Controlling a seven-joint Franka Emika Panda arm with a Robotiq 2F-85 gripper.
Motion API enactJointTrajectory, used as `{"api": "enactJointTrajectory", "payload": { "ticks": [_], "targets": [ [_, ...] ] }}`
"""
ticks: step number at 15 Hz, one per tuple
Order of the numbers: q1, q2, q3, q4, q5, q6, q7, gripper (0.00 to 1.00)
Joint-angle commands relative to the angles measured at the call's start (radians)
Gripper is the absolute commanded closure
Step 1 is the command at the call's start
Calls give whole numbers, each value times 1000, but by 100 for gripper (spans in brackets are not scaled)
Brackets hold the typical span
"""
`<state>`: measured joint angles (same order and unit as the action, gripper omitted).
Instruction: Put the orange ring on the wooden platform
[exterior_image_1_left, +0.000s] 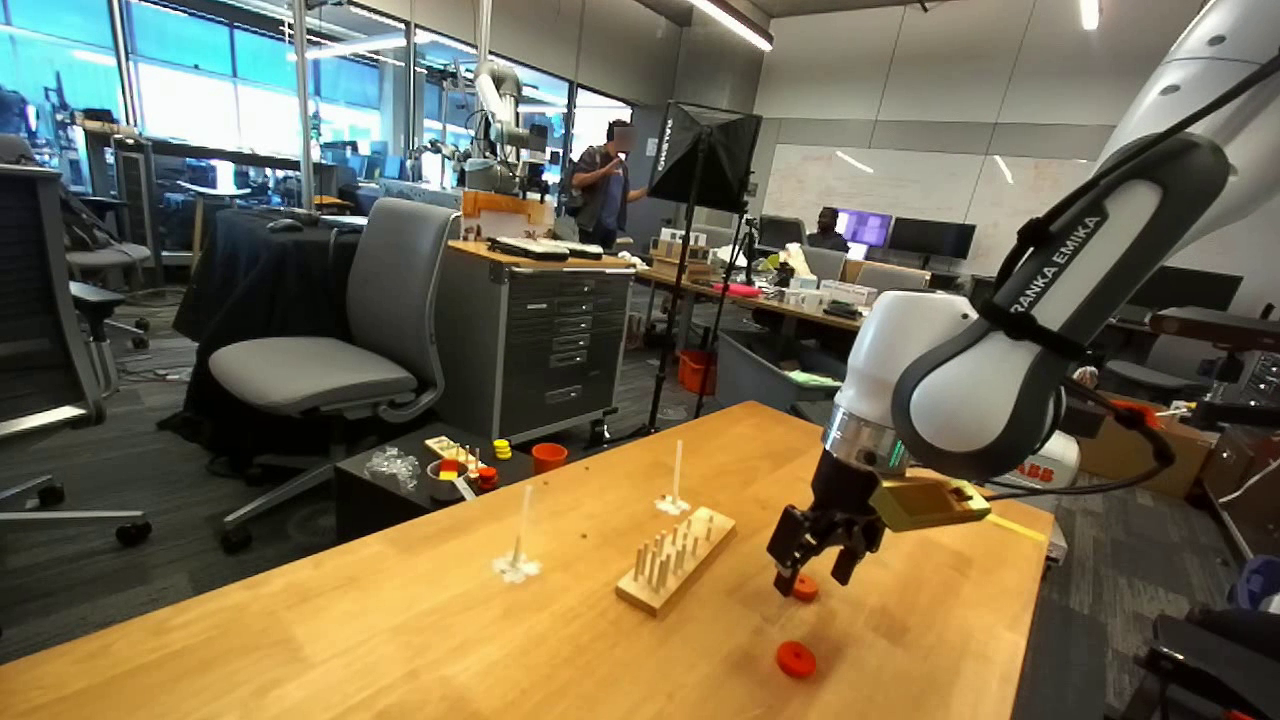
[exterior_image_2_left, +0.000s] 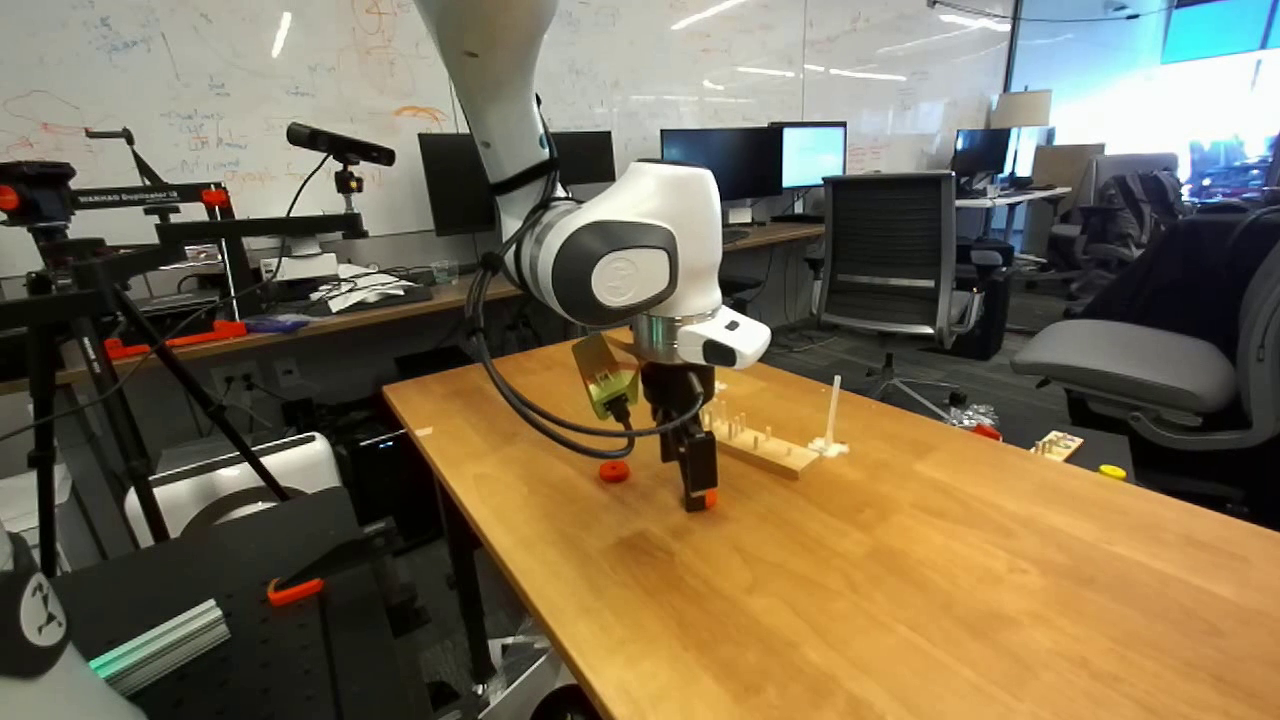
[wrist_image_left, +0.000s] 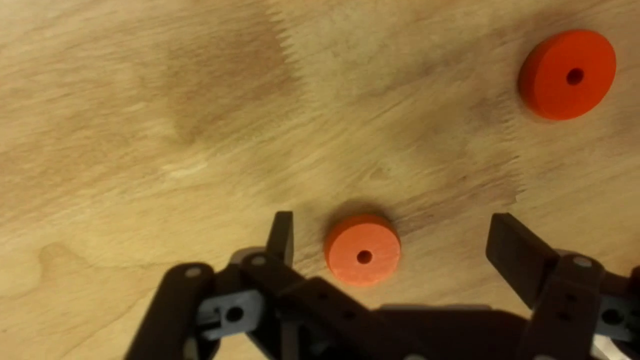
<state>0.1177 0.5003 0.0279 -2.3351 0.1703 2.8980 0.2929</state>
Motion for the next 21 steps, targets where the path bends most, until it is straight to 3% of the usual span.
{"api": "enactJointTrajectory", "payload": {
  "ticks": [1, 16, 17, 18, 21],
  "targets": [
    [23, -7, -16, 30, 2, -51, 28, 0],
    [29, 90, -47, 173, -6, -185, 88, 0],
    [30, 94, -50, 174, -8, -180, 89, 25],
    [30, 94, -50, 173, -7, -178, 89, 26],
    [22, 82, -50, 162, -3, -182, 81, 50]
  ]
}}
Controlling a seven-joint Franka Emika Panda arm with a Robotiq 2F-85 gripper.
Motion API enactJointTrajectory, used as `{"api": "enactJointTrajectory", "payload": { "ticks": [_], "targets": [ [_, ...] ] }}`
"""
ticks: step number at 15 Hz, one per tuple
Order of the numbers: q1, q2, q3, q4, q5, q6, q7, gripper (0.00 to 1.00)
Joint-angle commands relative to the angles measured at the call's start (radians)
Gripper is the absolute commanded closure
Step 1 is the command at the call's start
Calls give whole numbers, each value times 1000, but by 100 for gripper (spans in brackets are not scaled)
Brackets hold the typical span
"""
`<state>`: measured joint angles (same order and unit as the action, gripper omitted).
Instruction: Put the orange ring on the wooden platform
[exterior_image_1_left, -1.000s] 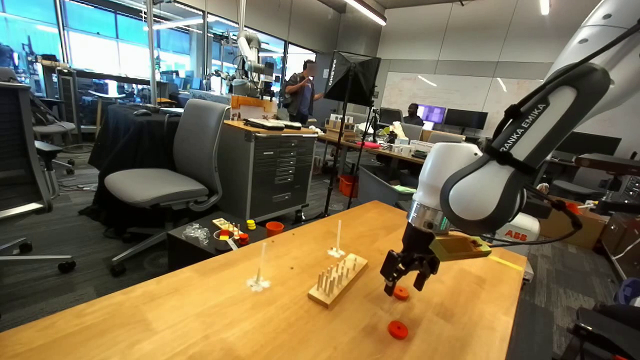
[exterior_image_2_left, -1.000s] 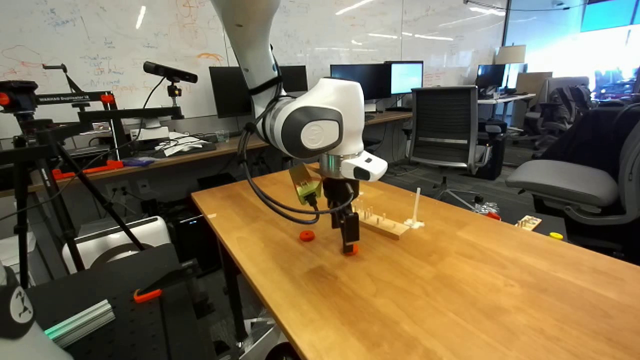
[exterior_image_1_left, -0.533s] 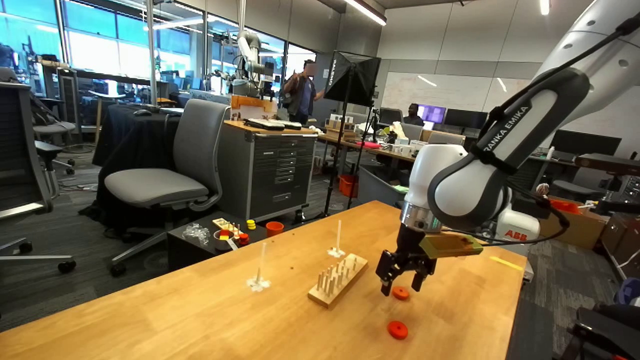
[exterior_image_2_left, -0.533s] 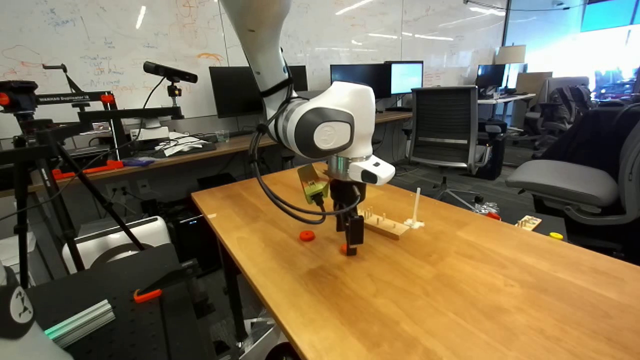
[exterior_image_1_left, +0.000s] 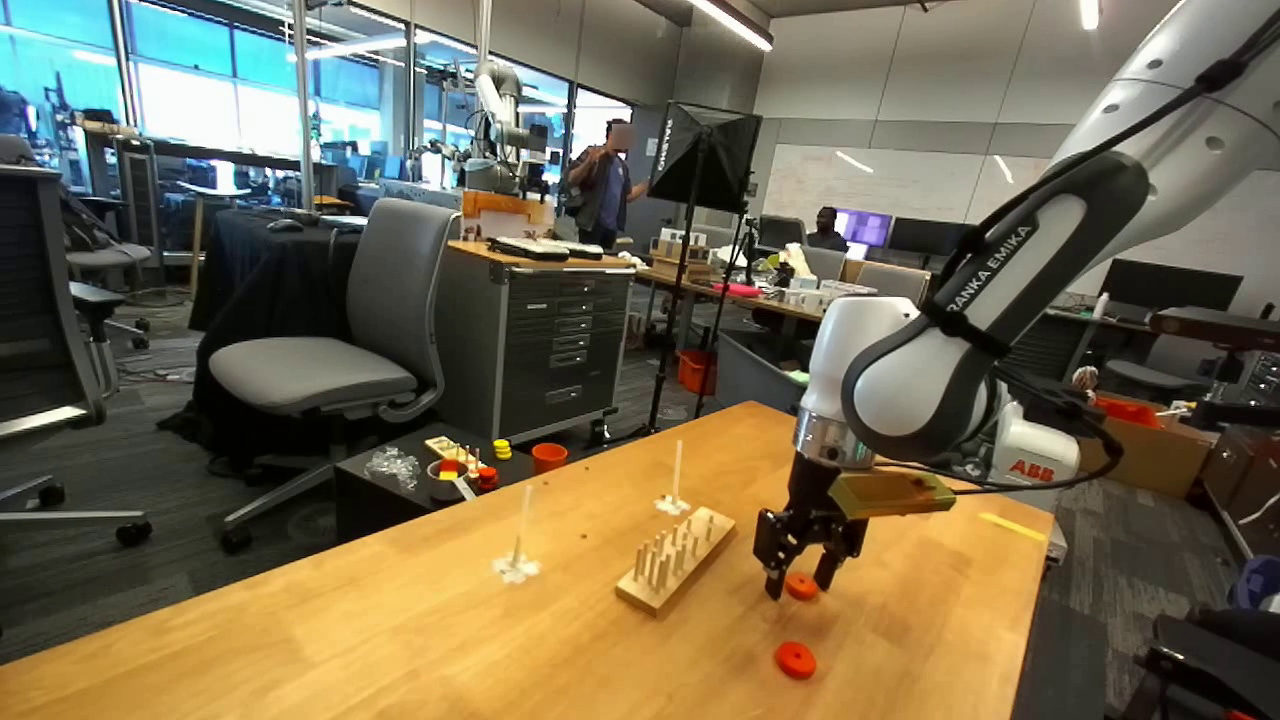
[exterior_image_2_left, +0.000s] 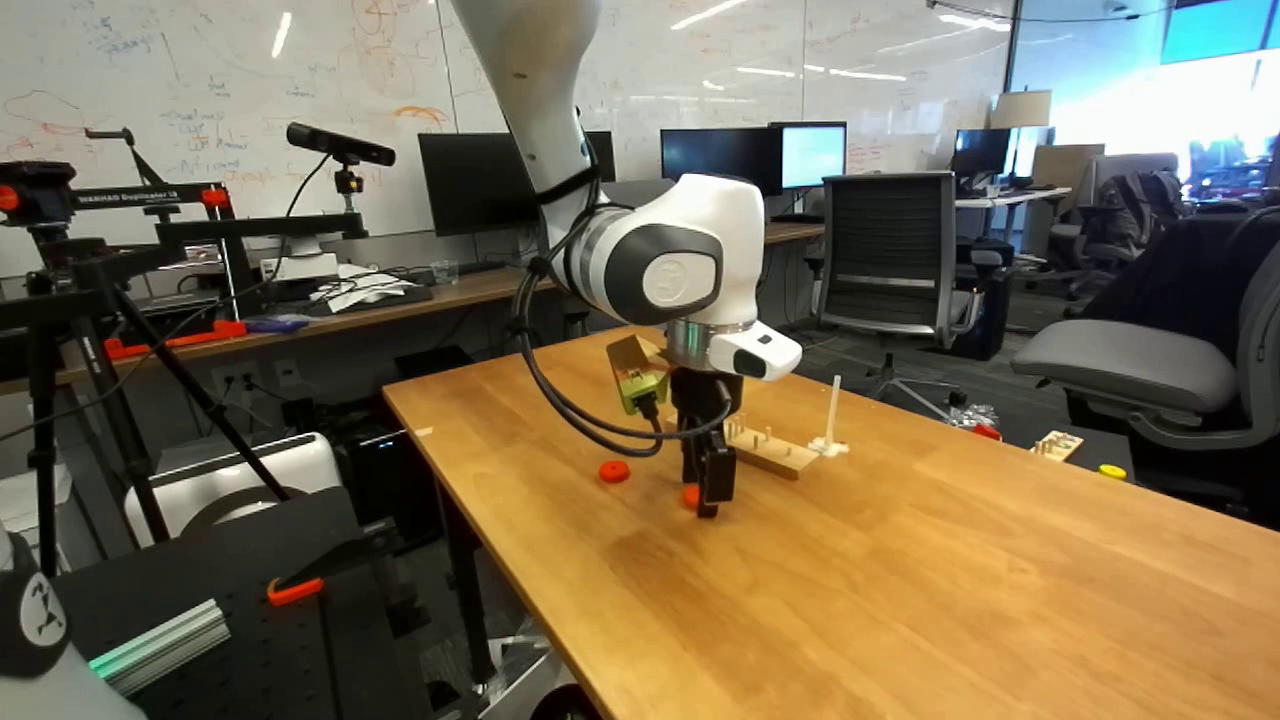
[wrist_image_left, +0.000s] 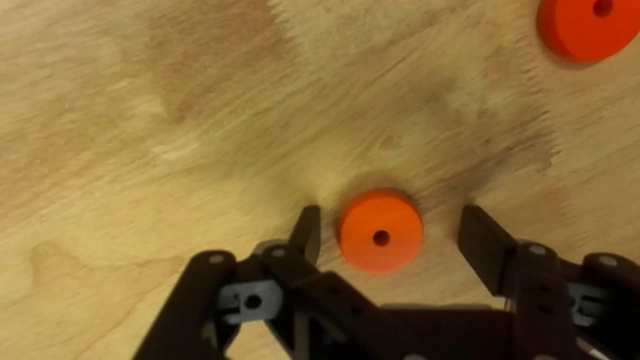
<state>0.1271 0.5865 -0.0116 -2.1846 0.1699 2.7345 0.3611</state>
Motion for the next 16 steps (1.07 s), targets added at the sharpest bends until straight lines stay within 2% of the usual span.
{"api": "enactJointTrajectory", "payload": {
  "ticks": [1, 4, 5, 11, 16],
  "targets": [
    [11, -9, -9, 8, -1, -18, 11, 57],
    [11, -22, -12, -1, -3, -18, 12, 79],
    [10, -29, -10, -4, -2, -18, 12, 81],
    [33, -39, -17, 12, -3, -51, 54, 82],
    [56, -36, -13, 71, 6, -102, 114, 82]
  ]
}}
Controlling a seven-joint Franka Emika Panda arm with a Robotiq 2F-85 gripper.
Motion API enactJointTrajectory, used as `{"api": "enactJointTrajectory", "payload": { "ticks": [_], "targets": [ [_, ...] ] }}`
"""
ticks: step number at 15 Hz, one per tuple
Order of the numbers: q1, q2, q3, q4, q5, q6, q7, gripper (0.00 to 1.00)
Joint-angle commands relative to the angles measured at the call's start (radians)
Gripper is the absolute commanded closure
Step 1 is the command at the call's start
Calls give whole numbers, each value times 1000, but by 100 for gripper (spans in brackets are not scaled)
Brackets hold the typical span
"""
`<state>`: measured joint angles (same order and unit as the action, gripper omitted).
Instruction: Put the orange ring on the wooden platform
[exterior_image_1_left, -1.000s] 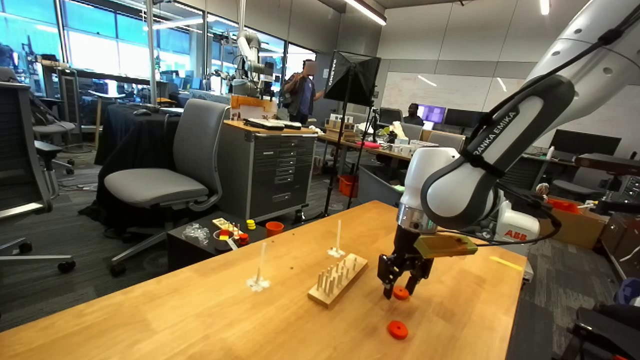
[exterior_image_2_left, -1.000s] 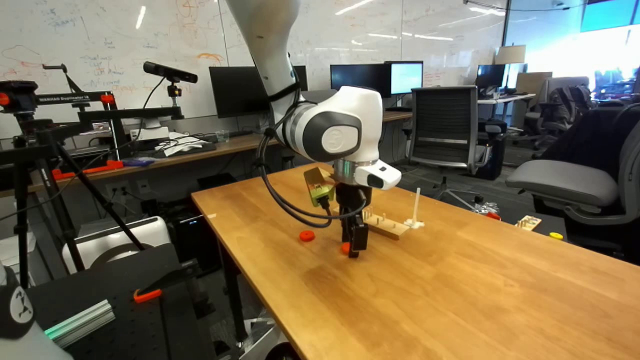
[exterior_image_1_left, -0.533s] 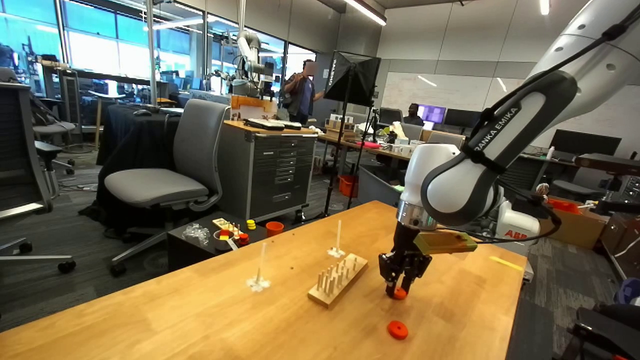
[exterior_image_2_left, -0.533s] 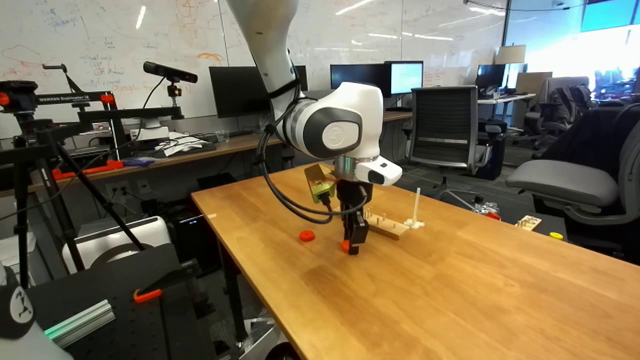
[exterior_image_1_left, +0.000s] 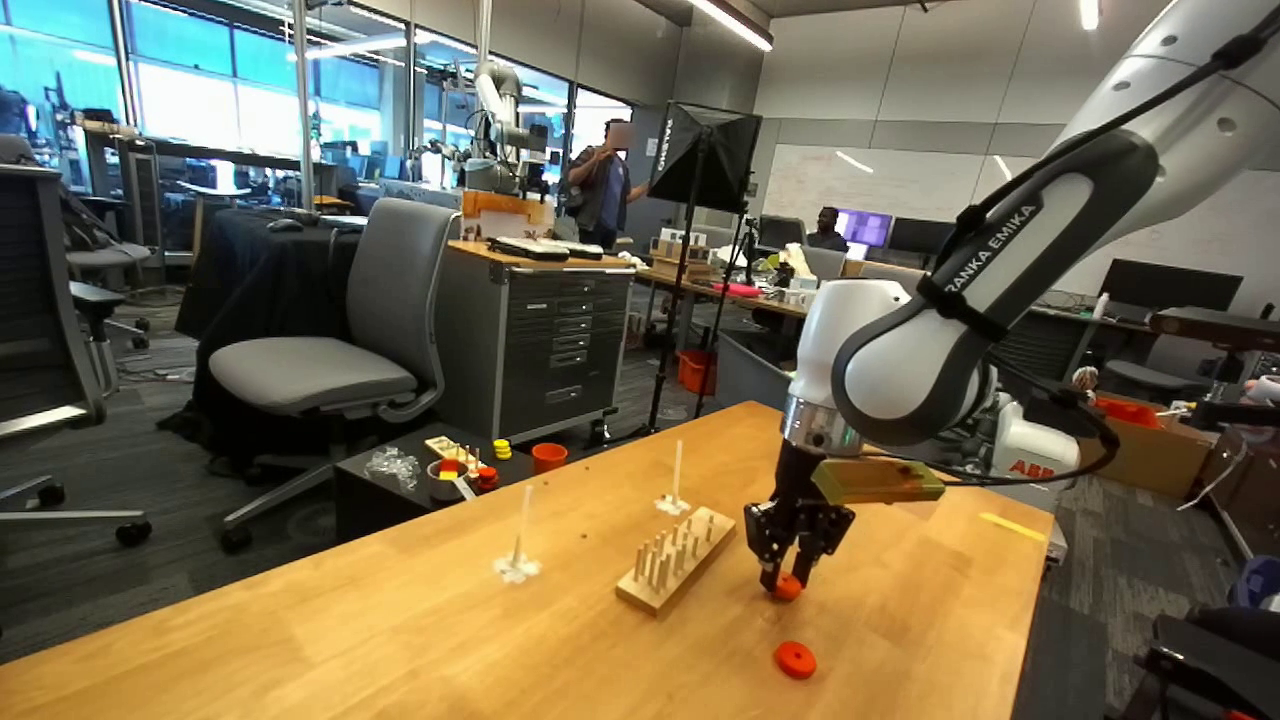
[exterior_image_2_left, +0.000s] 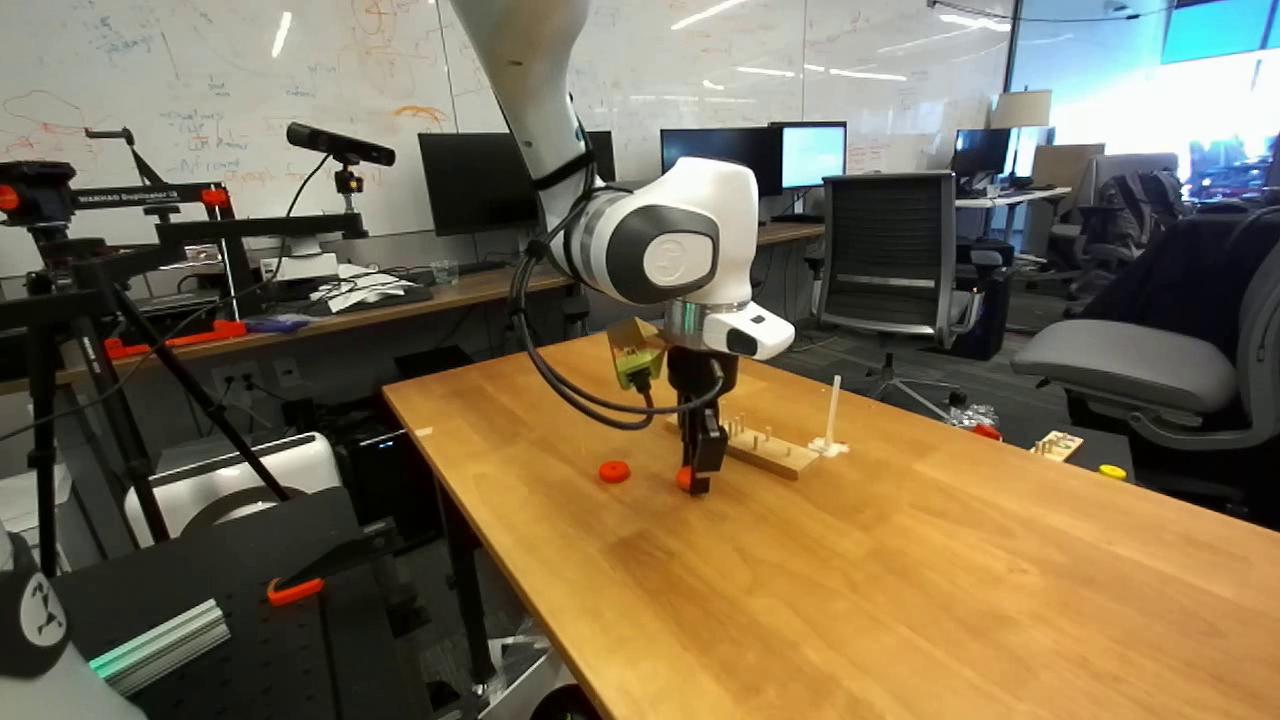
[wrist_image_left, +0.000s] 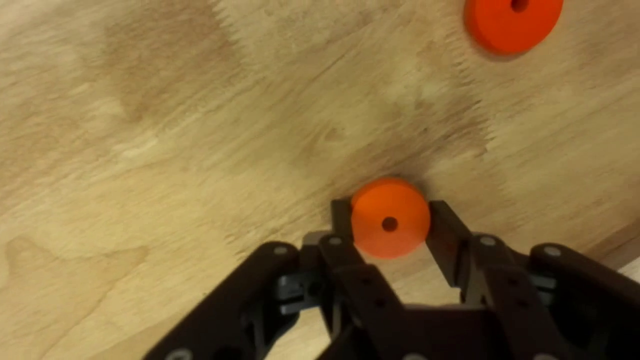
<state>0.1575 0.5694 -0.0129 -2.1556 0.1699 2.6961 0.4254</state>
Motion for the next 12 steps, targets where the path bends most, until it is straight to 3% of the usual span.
{"api": "enactJointTrajectory", "payload": {
  "ticks": [1, 12],
  "targets": [
    [32, -15, -14, 60, 6, -75, 67, 82],
    [28, 72, -29, 301, 2, -267, 211, 82]
  ]
}}
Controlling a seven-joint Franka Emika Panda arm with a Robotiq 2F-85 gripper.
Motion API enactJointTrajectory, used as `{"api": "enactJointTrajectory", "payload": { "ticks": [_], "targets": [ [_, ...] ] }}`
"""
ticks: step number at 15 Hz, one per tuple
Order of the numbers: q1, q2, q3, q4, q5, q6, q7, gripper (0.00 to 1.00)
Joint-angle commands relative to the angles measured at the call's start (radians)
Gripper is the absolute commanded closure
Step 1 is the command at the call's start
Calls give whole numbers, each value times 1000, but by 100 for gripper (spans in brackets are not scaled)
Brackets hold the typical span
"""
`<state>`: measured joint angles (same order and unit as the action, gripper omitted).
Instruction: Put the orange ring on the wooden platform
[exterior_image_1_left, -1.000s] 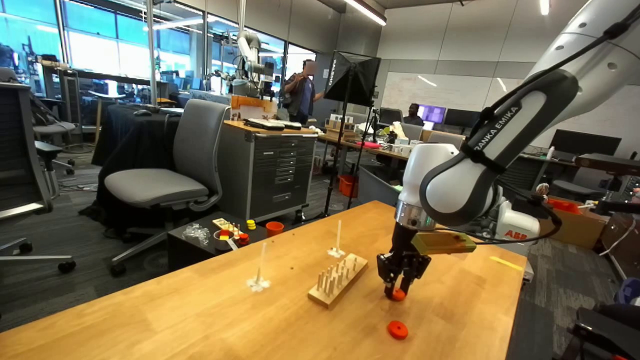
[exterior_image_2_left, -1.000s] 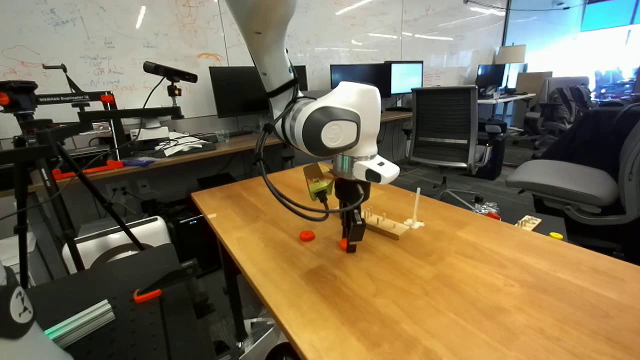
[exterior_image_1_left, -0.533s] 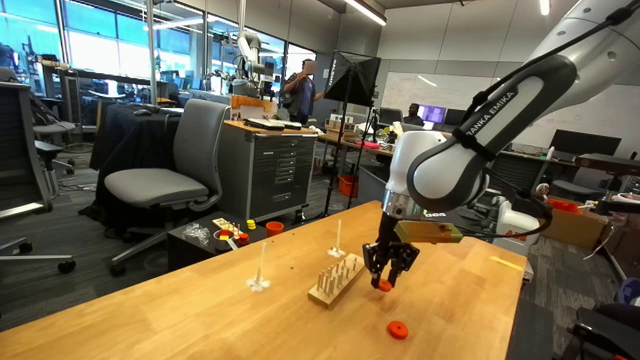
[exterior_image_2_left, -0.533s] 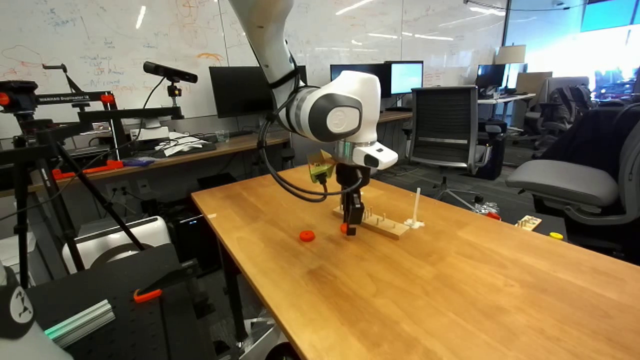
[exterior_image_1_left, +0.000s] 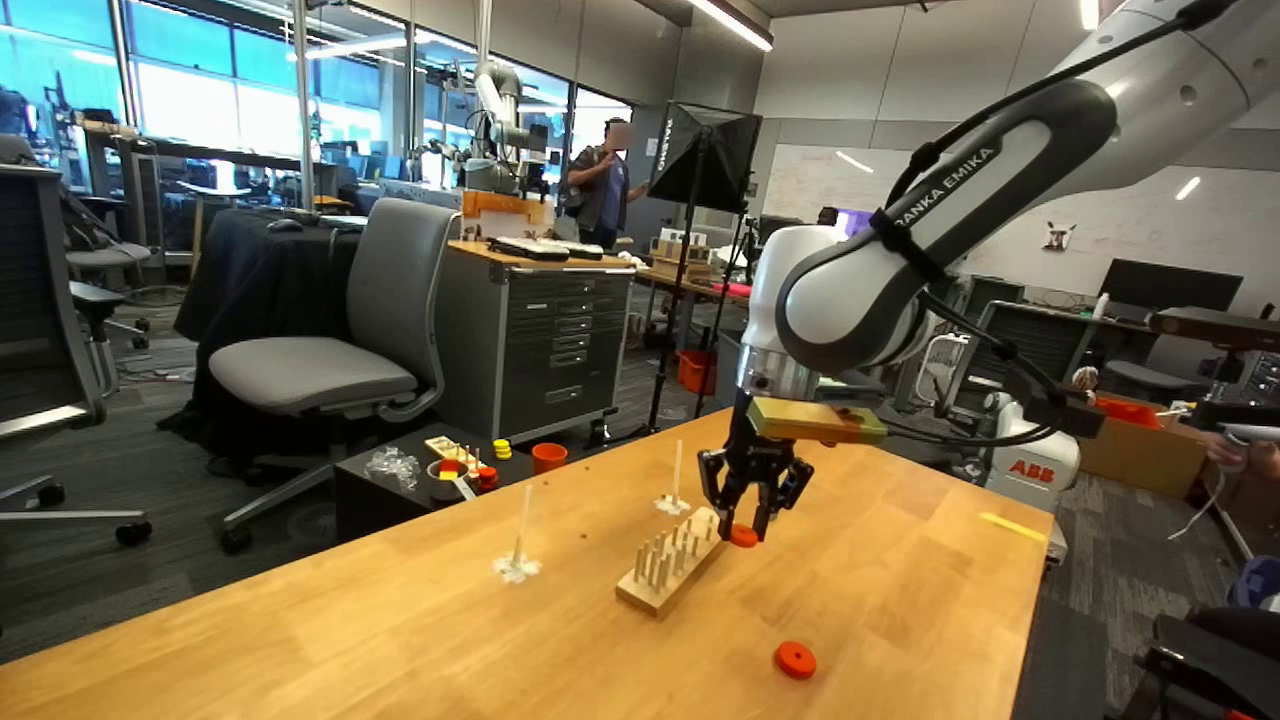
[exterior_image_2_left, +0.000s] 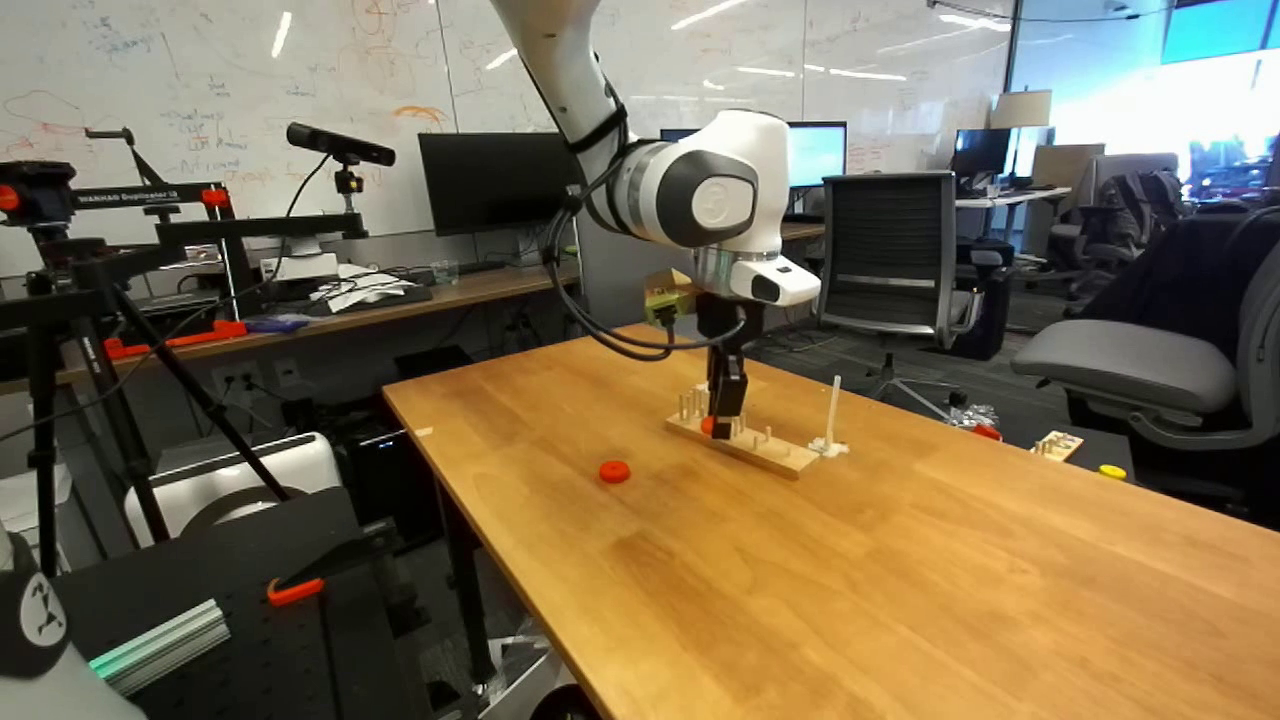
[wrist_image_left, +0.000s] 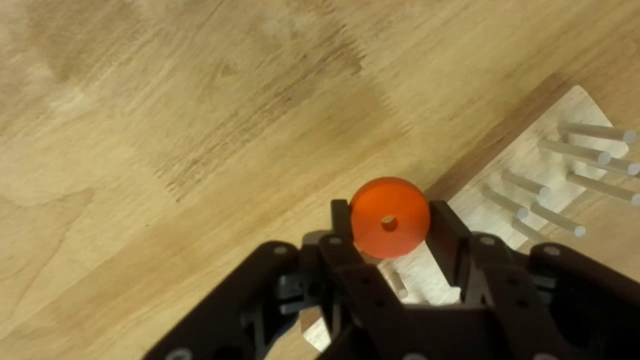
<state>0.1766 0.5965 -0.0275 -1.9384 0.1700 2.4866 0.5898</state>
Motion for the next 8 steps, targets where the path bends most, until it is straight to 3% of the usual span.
{"api": "enactJointTrajectory", "payload": {
  "ticks": [1, 5, 8],
  "targets": [
    [8, 57, -15, 102, 2, -66, 57, 82],
    [11, 105, -23, 170, -10, -92, 94, 82],
    [63, 104, -93, 167, -138, -156, 134, 82]
  ]
}}
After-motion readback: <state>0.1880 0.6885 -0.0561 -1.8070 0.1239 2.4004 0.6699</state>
